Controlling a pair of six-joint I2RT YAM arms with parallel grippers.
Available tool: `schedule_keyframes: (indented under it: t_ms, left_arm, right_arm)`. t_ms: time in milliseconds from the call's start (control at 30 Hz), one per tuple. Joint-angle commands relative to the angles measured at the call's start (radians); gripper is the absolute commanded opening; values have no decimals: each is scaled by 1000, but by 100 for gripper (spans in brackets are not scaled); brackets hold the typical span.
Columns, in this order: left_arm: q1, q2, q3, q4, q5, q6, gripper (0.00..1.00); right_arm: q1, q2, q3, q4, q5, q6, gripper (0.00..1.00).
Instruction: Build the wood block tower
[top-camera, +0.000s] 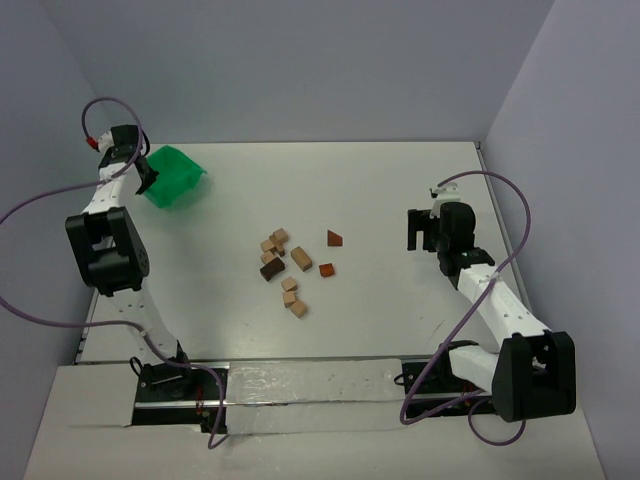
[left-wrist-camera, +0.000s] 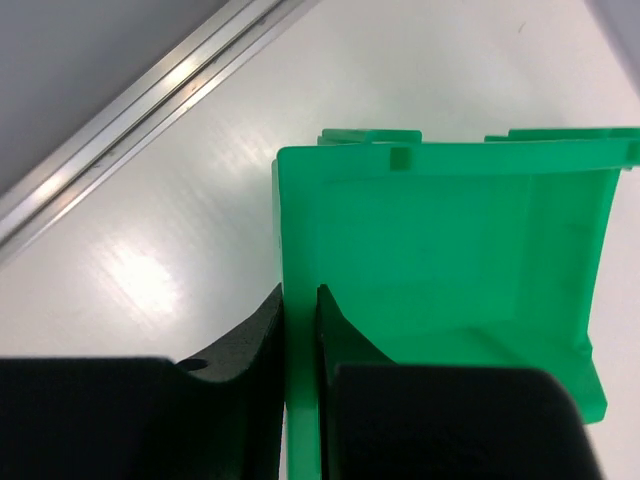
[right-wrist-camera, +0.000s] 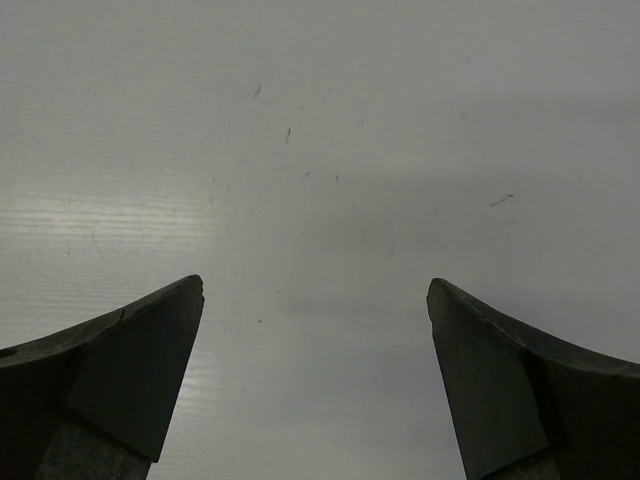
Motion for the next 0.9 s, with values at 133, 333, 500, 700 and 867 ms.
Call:
schedule_keyframes:
  t_ms: [133,333,500,700,867]
  left_arm:
    - [17,132,266,-133,-41,-333,0]
    - [45,177,307,-116,-14,-402,0]
    - [58,214,330,-88,6,-417,0]
    - [76,234,318,-44,37,-461,0]
    - [79,254,321,-38,67,-476,1]
  right_arm:
    - [4,25,41,24,31,-10,100]
    - [4,35,39,24,33,-12,100]
    - [4,41,38,22,35,-11,100]
    - [4,45,37,20,39,-13,100]
    - [4,52,37,21,41,-13,100]
